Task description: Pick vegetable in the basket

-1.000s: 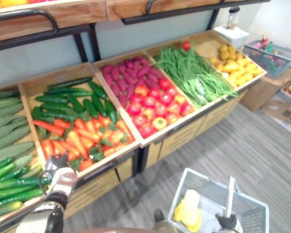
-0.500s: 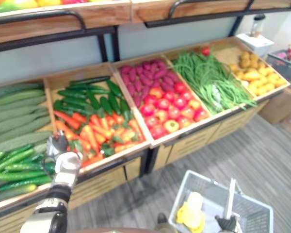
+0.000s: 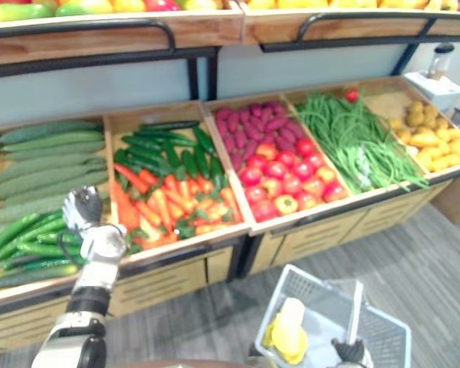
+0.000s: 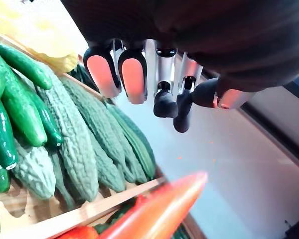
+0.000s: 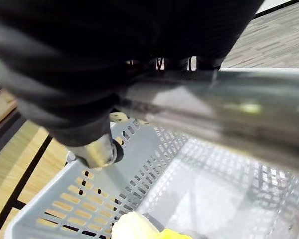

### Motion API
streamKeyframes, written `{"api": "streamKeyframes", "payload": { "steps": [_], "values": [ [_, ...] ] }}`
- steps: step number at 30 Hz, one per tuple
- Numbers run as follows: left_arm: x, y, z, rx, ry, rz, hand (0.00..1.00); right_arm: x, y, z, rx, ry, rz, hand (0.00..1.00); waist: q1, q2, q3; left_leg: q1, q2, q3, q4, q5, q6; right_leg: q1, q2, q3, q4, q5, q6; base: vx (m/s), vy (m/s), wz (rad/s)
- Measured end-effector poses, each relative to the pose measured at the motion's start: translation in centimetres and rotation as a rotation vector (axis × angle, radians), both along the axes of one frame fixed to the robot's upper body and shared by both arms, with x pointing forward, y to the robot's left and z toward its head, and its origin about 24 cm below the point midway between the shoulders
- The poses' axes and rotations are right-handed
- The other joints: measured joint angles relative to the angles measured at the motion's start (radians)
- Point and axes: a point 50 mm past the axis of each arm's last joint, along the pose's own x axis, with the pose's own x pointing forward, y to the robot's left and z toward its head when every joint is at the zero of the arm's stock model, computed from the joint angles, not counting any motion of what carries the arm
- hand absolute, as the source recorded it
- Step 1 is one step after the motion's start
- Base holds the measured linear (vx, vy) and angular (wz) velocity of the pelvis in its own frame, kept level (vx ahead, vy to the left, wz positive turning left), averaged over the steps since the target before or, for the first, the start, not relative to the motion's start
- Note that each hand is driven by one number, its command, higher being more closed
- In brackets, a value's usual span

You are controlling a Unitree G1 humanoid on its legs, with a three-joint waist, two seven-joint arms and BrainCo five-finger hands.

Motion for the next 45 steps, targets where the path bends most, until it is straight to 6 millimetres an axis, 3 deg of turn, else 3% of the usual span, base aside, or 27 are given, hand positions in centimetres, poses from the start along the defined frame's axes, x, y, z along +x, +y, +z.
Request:
{"api": "streamKeyframes", "payload": {
  "steps": [8,9,17,28,45],
  "values": [
    [0.1,0.1,1.4,0.008,-0.063,0.002,1.00,0.3,-0.3,0.1,0.002,-0.008,-0.027,1.00,0.000,-0.005,-0.003,0.001,-0.002,0.001,-0.005,0.000,0.000,0.001,-0.001,-0.001,-0.002,0.000,0.000,0.02,0.003,0.00],
    [0.1,0.1,1.4,0.008,-0.062,0.002,0.00,0.3,-0.2,0.0,0.003,-0.005,-0.028,1.00,-0.001,-0.005,-0.003,0.001,-0.003,0.001,-0.005,0.000,0.000,0.001,-0.001,-0.001,-0.002,0.000,0.000,0.00,0.000,0.00],
    [-0.4,-0.1,0.3,0.018,-0.005,-0.039,0.00,0.3,-0.3,0.0,0.004,-0.002,-0.031,1.00,-0.001,-0.005,-0.003,0.000,-0.003,0.001,0.002,-0.001,0.001,0.001,-0.002,0.000,-0.001,0.000,-0.001,-0.01,-0.003,0.00],
    [-1.7,-1.5,-3.7,0.075,0.198,-0.133,0.00,0.0,-0.5,0.1,0.003,-0.001,-0.047,1.00,-0.001,-0.005,-0.003,-0.002,-0.003,0.004,0.001,-0.006,-0.001,-0.001,-0.002,0.002,-0.007,0.000,0.000,0.00,0.000,0.00],
    [-2.9,-3.0,-8.0,0.068,0.430,-0.245,0.00,0.3,-0.9,0.3,-0.009,-0.007,-0.042,1.00,-0.005,0.008,-0.004,0.003,-0.001,0.055,0.020,-0.031,-0.004,-0.023,0.005,0.057,-0.007,0.002,0.002,0.00,0.001,-0.09]
  ]
}}
